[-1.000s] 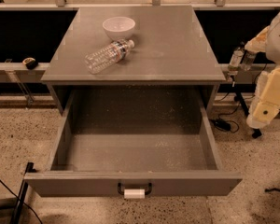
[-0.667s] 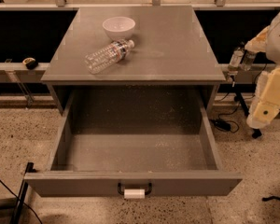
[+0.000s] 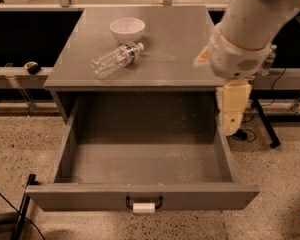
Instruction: Place water bottle into top drawer
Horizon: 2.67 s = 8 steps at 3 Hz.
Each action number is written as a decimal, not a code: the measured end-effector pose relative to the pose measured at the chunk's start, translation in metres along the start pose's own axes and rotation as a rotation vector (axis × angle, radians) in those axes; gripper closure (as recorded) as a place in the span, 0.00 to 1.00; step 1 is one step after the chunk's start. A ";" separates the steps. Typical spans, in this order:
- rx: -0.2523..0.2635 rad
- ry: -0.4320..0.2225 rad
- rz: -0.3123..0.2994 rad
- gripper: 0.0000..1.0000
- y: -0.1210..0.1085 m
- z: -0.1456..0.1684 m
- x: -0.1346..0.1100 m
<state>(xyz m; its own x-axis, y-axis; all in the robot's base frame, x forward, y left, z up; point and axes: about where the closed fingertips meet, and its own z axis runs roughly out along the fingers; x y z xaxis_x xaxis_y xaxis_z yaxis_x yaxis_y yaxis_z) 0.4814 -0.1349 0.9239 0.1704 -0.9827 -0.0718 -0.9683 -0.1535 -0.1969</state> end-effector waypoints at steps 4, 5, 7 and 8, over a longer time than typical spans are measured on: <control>0.186 0.086 -0.211 0.00 -0.072 -0.006 -0.001; 0.319 0.111 -0.373 0.00 -0.126 0.000 -0.025; 0.375 0.030 -0.380 0.00 -0.141 0.000 -0.035; 0.470 -0.137 -0.359 0.00 -0.169 0.011 -0.057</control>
Offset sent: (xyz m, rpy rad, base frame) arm 0.0011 0.0001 0.0023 -0.0345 -0.0180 0.0354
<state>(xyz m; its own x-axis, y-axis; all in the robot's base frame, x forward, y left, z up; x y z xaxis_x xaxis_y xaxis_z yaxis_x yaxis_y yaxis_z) 0.6375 -0.0519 0.9501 0.5238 -0.8509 -0.0404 -0.6669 -0.3801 -0.6410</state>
